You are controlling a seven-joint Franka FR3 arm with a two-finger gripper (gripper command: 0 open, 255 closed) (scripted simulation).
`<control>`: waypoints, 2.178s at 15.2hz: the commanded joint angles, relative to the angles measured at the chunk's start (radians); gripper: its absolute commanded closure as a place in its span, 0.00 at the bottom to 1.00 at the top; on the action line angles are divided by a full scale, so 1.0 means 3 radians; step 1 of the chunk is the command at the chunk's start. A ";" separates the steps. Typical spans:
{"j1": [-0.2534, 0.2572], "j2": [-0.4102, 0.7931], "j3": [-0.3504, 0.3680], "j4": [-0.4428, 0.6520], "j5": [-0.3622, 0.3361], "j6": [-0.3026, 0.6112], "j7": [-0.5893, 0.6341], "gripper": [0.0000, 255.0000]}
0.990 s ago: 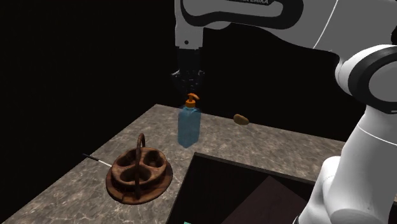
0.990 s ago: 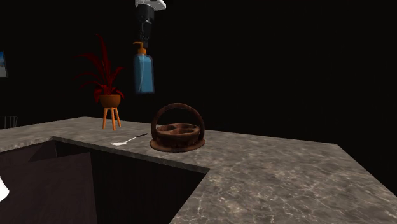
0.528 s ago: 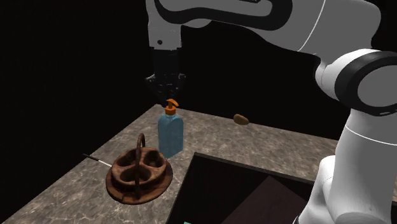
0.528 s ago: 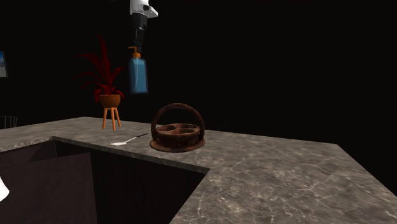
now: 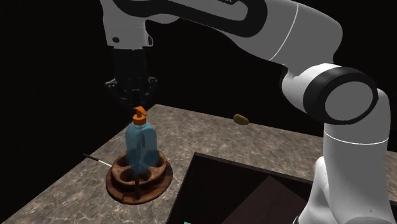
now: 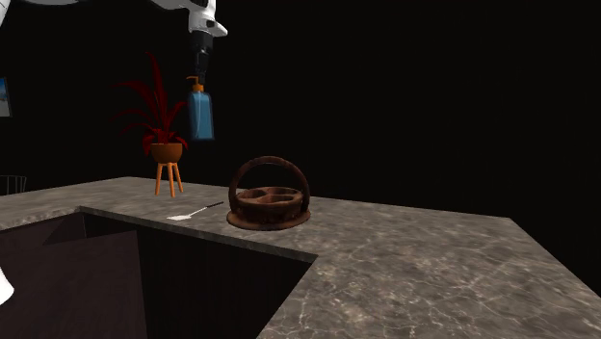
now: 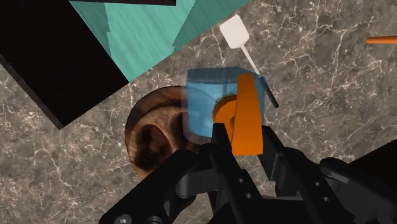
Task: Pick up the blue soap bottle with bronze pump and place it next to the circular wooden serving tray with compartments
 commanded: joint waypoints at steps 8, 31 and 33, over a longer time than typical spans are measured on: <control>0.0089 0.0062 0.0034 -0.0230 -0.0012 0.0295 0.0132 1.00; 0.0017 -0.0138 0.0021 -0.1566 0.0027 0.1433 0.0093 1.00; 0.0015 -0.0130 0.0019 -0.1645 0.0025 0.1519 0.0092 1.00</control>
